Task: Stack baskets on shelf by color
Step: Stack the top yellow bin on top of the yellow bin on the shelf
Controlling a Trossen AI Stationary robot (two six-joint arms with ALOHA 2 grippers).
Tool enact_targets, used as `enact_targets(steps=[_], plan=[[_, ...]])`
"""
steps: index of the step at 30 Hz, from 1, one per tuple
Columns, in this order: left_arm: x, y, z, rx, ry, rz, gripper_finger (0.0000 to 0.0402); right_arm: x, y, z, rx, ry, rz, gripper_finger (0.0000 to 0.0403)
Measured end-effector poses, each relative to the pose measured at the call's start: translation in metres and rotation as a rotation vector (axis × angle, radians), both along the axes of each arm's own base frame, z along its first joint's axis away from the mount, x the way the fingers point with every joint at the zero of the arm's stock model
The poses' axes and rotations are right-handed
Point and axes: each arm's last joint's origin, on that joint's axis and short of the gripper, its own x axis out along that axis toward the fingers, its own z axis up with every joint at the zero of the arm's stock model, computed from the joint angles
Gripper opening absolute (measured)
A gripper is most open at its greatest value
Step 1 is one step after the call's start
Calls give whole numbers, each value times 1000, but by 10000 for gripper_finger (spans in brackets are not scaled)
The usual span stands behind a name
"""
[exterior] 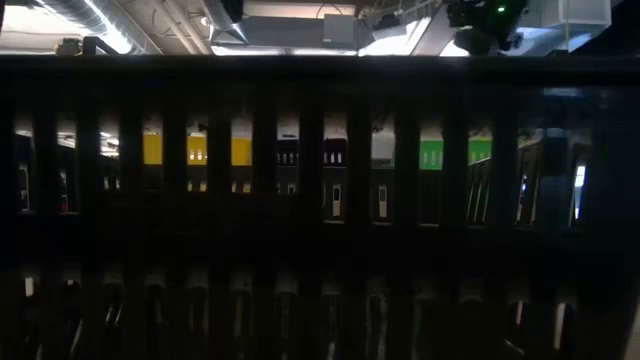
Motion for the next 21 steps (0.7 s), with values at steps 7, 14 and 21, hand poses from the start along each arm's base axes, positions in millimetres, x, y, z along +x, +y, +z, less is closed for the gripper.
enact_targets(steps=[7, 14, 21], plan=[[17, 6, 7, 224, -21, -100, 55, 25, -13, 5, -104, -95, 69, 0], [33, 8, 18, 376, -42, -272, 55, 35, -17, 14, -197, -165, 132, 0], [49, 28, 19, 384, -115, -255, 55, 46, -7, 21, -255, -200, 212, 0]])
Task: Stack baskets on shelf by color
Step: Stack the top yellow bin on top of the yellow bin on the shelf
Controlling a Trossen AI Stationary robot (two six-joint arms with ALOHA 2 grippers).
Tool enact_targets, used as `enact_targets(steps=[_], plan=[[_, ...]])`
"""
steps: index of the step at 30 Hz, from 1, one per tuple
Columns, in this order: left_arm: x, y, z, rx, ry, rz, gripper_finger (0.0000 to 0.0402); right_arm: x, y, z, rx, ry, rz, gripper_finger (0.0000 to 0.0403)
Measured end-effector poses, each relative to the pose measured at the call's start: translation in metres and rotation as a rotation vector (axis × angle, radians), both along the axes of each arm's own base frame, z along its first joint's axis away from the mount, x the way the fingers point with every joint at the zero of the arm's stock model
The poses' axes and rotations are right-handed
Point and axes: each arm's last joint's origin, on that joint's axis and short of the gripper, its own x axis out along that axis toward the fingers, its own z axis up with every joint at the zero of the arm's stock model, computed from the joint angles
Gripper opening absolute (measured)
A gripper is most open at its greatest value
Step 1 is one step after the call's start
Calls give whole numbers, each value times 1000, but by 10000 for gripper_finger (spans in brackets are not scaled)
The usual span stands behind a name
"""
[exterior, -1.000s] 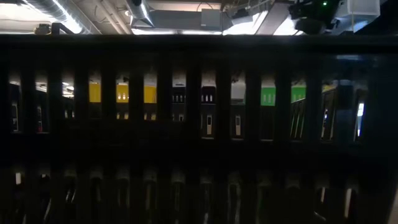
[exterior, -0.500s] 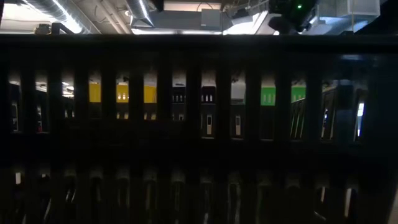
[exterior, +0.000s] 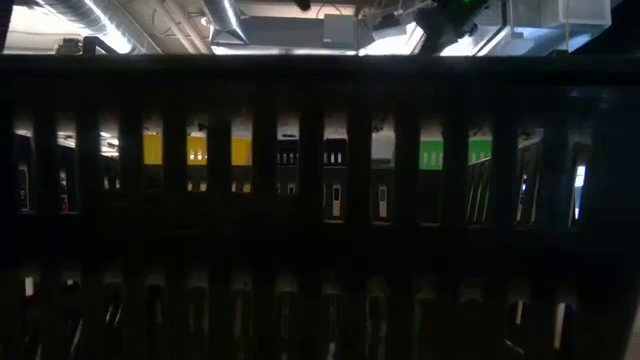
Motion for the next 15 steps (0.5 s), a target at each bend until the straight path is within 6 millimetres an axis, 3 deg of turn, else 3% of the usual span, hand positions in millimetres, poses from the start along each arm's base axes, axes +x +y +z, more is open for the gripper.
enact_targets(steps=[6, 12, 15], plan=[[18, 25, -1, 65, -56, 11, 55, 8, 10, 5, -26, -50, 47, 0], [44, 36, -4, 120, -108, -124, 55, 12, 17, 7, -35, -72, 81, 0], [46, 44, -7, 120, -98, -140, 55, 14, 21, 7, -34, -74, 95, 0]])
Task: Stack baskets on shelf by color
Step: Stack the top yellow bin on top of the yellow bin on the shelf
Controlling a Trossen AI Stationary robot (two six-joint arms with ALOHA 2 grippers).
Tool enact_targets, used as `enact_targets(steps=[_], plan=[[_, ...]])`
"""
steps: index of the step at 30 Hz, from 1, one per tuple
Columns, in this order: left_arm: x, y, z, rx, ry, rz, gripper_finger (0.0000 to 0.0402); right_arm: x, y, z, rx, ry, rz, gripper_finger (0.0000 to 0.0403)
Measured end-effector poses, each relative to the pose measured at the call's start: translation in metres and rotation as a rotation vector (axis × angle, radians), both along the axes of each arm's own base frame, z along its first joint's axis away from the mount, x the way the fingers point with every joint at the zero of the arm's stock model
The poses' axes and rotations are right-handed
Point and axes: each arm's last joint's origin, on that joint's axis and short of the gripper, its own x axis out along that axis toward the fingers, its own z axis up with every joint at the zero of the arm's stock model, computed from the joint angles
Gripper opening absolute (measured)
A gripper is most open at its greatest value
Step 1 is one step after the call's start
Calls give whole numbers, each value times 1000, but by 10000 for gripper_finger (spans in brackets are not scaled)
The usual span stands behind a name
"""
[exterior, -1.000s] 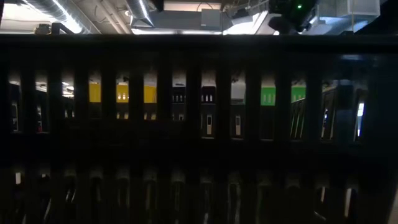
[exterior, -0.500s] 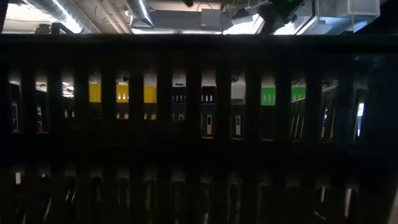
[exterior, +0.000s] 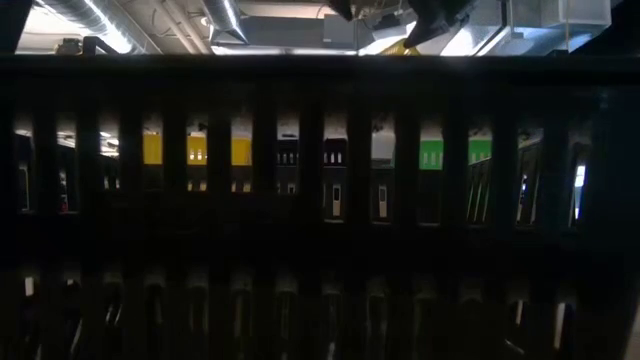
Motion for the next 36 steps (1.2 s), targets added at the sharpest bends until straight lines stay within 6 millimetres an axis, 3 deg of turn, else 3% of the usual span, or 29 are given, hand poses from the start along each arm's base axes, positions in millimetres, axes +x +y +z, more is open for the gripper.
enact_targets(steps=[13, 36], plan=[[23, 11, -16, -3, -10, -42, 55, 4, 6, 4, -16, -40, 22, 0], [22, 29, -21, -27, -16, 16, 55, 4, 6, 4, -18, -48, 21, 0]])
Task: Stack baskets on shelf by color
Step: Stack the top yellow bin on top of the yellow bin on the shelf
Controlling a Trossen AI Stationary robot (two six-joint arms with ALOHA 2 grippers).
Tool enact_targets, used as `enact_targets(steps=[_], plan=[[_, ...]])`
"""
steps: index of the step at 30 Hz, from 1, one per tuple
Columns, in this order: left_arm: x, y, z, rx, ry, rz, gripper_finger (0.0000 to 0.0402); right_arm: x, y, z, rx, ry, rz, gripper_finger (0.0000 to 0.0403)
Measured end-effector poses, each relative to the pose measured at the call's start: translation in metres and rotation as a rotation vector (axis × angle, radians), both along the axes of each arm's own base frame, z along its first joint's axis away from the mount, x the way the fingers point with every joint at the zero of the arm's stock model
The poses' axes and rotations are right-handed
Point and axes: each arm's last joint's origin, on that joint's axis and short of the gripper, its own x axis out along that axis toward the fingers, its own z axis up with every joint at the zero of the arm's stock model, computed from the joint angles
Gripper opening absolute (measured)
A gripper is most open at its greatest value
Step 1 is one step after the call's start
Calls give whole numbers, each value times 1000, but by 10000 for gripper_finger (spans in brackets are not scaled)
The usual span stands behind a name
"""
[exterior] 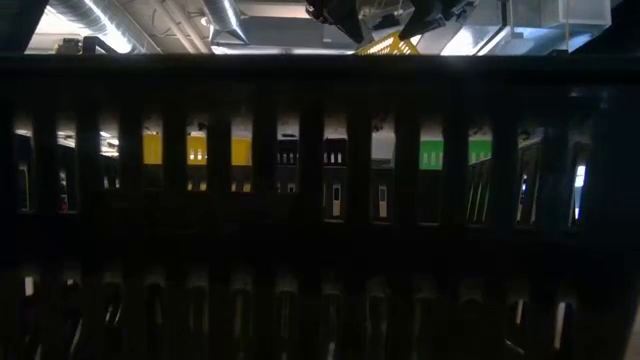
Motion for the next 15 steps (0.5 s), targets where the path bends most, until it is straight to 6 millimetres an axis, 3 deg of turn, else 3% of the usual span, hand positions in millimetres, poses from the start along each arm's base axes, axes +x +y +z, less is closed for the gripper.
enact_targets(steps=[15], plan=[[12, -1, -14, -2, 36, -3, 55, 0, 0, 0, 0, -1, 0, 0]])
